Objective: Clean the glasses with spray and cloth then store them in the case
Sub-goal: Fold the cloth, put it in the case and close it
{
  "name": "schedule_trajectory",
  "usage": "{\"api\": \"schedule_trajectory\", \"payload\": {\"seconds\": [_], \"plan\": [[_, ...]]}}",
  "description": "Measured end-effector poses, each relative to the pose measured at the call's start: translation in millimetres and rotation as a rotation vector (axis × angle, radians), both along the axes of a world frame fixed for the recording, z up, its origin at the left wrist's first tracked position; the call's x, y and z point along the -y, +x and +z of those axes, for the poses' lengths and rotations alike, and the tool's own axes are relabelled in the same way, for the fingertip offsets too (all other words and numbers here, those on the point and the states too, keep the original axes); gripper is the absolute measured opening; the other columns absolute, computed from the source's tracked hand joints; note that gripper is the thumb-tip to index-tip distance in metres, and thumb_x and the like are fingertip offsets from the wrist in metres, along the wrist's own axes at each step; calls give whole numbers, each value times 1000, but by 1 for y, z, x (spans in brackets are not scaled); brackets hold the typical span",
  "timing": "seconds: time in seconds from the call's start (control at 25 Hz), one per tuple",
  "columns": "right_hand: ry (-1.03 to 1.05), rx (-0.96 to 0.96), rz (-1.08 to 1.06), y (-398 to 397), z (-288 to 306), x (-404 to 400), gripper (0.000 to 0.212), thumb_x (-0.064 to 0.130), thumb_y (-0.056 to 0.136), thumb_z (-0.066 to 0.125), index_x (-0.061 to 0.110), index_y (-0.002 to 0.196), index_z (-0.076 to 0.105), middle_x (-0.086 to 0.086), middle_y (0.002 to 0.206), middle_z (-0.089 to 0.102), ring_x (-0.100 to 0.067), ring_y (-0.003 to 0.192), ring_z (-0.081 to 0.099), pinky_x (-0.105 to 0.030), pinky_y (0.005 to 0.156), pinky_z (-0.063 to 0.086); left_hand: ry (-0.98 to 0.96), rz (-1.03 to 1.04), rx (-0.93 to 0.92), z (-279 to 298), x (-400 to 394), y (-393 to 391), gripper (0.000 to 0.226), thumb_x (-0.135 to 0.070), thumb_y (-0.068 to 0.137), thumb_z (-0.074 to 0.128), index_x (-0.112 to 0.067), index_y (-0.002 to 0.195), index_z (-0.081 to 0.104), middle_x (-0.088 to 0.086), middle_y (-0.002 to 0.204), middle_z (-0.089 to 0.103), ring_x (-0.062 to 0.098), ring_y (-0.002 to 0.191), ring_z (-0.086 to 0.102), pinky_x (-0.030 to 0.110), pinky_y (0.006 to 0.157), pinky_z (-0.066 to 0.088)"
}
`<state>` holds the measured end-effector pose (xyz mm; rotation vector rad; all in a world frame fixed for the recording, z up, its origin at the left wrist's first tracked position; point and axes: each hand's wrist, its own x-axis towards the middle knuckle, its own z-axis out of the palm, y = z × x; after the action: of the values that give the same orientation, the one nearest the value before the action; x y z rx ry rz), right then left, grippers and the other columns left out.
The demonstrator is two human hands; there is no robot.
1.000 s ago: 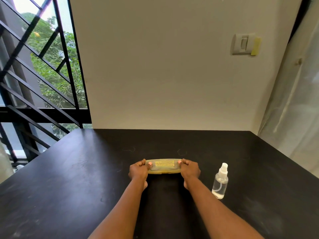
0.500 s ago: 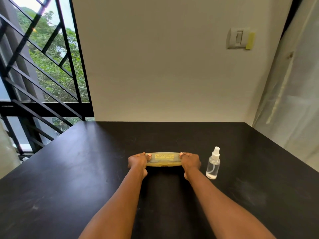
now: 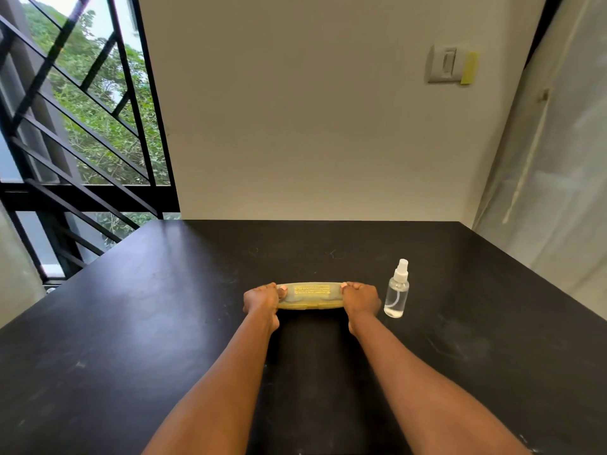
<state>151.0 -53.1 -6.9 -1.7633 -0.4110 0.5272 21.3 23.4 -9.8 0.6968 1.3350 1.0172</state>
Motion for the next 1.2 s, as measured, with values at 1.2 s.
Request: {"api": "schedule_trajectory", "payload": {"seconds": [1.2], "plan": [[174, 87, -151, -3, -15, 38, 18, 16, 90, 53, 9, 74, 60, -5, 74, 60, -17, 72, 56, -27, 62, 42, 482, 201, -237, -2, 68, 18, 5, -17, 90, 53, -20, 86, 53, 5, 95, 60, 19, 90, 58, 32, 76, 51]]}}
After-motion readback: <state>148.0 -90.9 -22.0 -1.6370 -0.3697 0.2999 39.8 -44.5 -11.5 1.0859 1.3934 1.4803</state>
